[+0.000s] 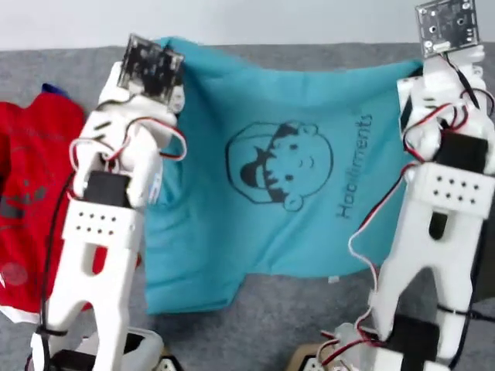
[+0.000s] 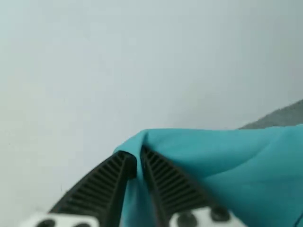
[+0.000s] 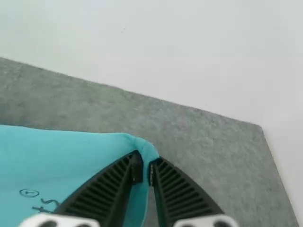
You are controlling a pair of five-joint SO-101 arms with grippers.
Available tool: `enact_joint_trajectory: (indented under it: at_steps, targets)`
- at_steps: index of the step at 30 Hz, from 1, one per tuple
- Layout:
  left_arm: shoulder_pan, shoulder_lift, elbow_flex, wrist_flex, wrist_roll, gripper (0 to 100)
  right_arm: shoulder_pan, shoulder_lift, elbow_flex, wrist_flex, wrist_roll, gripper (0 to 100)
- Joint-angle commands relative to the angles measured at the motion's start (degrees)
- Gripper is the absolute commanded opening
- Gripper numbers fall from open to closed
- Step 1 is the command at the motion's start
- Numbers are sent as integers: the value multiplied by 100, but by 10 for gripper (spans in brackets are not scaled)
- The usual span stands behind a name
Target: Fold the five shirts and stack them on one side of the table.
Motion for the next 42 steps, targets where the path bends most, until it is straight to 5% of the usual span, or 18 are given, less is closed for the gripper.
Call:
enact_joint_trajectory:
  at_steps: [1,7,15,27,36,42]
  targets:
    - [-79,185,295,-1178,-18,2,-31,286,-44,-690,-26,11]
    - [-466,1530,-251,-2013,-193,2,-163,1024,-62,-1490,-18,10]
    - [-756,3499,-2070,-2031,-193,2,-382,2000,-132,-2633,-9,10]
    - [-747,4730,-3020,-2013,-185,2,-611,3591,-1837,-2607,-9,10]
    - [-651,4668,-3046,-246,-202,2,-752,3618,-1978,-945,185,10]
    - [-563,4554,-3187,1881,-211,2,-866,3495,-1978,558,738,11]
